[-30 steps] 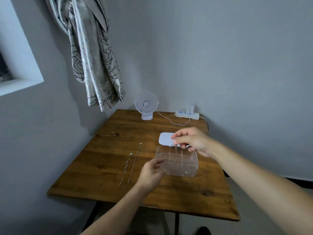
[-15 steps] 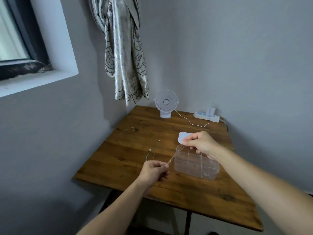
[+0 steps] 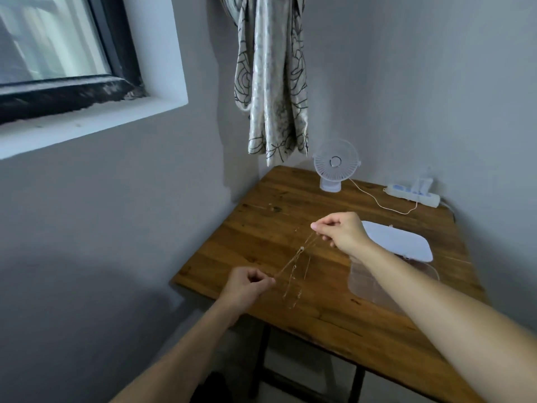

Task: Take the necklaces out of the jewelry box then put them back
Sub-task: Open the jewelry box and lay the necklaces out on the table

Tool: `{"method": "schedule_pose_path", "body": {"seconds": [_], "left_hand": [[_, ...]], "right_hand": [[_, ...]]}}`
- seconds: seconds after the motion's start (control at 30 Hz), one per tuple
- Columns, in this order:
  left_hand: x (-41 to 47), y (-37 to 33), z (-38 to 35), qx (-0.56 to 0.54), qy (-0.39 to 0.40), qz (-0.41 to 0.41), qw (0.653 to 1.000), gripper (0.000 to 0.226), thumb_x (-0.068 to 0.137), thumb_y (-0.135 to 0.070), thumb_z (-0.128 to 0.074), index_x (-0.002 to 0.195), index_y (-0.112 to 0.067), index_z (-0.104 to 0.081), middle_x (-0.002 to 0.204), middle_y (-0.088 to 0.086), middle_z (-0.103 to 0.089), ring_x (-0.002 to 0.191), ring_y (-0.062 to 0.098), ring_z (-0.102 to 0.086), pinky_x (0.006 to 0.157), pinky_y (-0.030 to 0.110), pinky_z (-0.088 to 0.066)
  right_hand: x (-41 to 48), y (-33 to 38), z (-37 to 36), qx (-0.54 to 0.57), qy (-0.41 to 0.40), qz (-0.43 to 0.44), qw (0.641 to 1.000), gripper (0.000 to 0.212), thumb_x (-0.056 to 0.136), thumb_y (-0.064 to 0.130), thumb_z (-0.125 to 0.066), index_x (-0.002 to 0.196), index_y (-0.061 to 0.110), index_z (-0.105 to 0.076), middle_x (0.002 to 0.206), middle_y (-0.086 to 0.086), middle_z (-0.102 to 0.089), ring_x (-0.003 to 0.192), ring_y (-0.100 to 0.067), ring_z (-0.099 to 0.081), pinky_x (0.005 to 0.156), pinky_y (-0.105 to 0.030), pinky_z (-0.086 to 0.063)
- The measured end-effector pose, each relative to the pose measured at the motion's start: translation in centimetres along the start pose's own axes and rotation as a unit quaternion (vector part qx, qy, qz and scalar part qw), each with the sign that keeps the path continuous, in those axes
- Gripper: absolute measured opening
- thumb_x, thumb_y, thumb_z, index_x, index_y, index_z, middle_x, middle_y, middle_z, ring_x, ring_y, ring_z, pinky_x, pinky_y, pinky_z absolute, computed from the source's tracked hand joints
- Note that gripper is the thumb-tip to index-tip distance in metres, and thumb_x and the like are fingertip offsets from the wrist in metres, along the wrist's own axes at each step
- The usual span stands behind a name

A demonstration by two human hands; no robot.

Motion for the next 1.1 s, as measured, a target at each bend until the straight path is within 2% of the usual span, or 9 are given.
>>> {"method": "schedule_pose_path", "body": {"seconds": [0.17,0.27,0.37,0.5,0.6,0.67,0.73,0.87,1.1], "left_hand": [[1.5,2.4,4.2,0.097,-0.056,0.000,0.994,0.017,0.080,-0.014,-0.071,0.065,-0.017,-0.063,0.071,-0.002,-0.063,0.074,0.014,-0.059,0.067,0.030,-0.048],[2.6,3.8,5.9,0.121,-0.082,-0.005,0.989,0.018,0.075,-0.012,-0.071,0.063,-0.013,-0.057,0.087,0.000,-0.063,0.084,0.016,-0.059,0.076,0.034,-0.048],[3.7,4.1,6.5,-0.020,-0.090,-0.004,0.996,0.030,0.080,-0.006,-0.061,0.056,-0.016,-0.046,0.103,0.002,-0.067,0.093,0.013,-0.060,0.076,0.029,-0.043],[4.8,4.0,5.9,-0.184,-0.083,0.021,0.979,0.023,0.085,-0.001,-0.052,0.066,-0.012,-0.048,0.070,0.016,-0.064,0.067,0.025,-0.063,0.064,0.031,-0.050],[5.5,4.5,5.6,-0.058,-0.115,0.007,0.992,0.013,0.091,-0.005,-0.056,0.080,-0.010,-0.051,0.070,0.007,-0.059,0.056,0.017,-0.057,0.051,0.023,-0.047],[5.9,4.8,5.1,0.059,-0.115,-0.034,0.991,0.003,0.094,-0.014,-0.056,0.096,-0.014,-0.058,0.081,0.000,-0.064,0.067,0.012,-0.059,0.059,0.021,-0.047],[6.0,4.9,4.3,0.174,-0.119,-0.096,0.973,0.011,0.095,-0.019,-0.054,0.102,-0.018,-0.063,0.090,-0.005,-0.066,0.080,0.009,-0.060,0.069,0.023,-0.049],[4.9,4.0,3.0,0.293,-0.160,-0.192,0.923,0.016,0.096,-0.020,-0.052,0.094,-0.019,-0.068,0.085,-0.015,-0.055,0.074,0.001,-0.048,0.062,0.018,-0.033],[4.9,5.9,1.8,0.391,-0.195,-0.237,0.868,0.016,0.085,-0.020,-0.070,0.070,-0.017,-0.068,0.075,-0.005,-0.052,0.066,0.008,-0.051,0.050,0.018,-0.032]], "right_hand": [[2.2,1.6,-6.2,0.068,0.111,-0.029,0.991,0.009,0.080,0.011,-0.076,0.088,0.009,-0.074,0.081,-0.008,-0.073,0.069,-0.013,-0.064,0.058,-0.024,-0.051],[3.7,1.5,-9.2,0.084,0.149,-0.068,0.983,0.008,0.078,0.007,-0.076,0.086,0.006,-0.074,0.080,-0.009,-0.073,0.070,-0.016,-0.066,0.061,-0.026,-0.053],[5.4,0.8,-10.6,0.098,0.139,-0.096,0.981,0.005,0.080,0.008,-0.074,0.084,0.007,-0.074,0.081,-0.009,-0.072,0.071,-0.017,-0.066,0.062,-0.028,-0.053],[7.5,-0.9,-11.1,0.087,0.106,-0.125,0.983,0.010,0.079,0.014,-0.076,0.086,0.008,-0.072,0.080,-0.009,-0.071,0.067,-0.016,-0.062,0.058,-0.027,-0.051],[9.8,-2.9,-10.9,0.023,0.068,-0.129,0.989,0.011,0.078,0.022,-0.078,0.084,0.014,-0.072,0.091,-0.007,-0.070,0.078,-0.018,-0.063,0.067,-0.033,-0.053],[11.4,-4.2,-10.6,-0.037,0.040,-0.120,0.991,0.013,0.077,0.026,-0.078,0.084,0.017,-0.072,0.103,-0.006,-0.070,0.097,-0.023,-0.062,0.086,-0.040,-0.052],[12.6,-5.0,-10.3,-0.080,0.027,-0.115,0.990,0.018,0.078,0.029,-0.077,0.089,0.015,-0.072,0.105,-0.005,-0.068,0.100,-0.022,-0.060,0.089,-0.039,-0.048],[14.6,-5.8,-10.9,-0.180,0.037,-0.080,0.980,0.023,0.079,0.039,-0.074,0.090,0.019,-0.073,0.097,-0.003,-0.070,0.091,-0.021,-0.064,0.086,-0.042,-0.052],[15.7,-6.6,-12.0,-0.319,0.041,-0.008,0.947,0.020,0.086,0.042,-0.066,0.094,0.025,-0.072,0.098,-0.002,-0.070,0.092,-0.024,-0.063,0.077,-0.040,-0.052]]}}
Point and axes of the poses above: each hand's wrist, its own x-axis towards the middle knuckle, its own z-axis out of the back of the hand, y = z × x, the point moved 6 cm from there along x, towards the middle knuckle
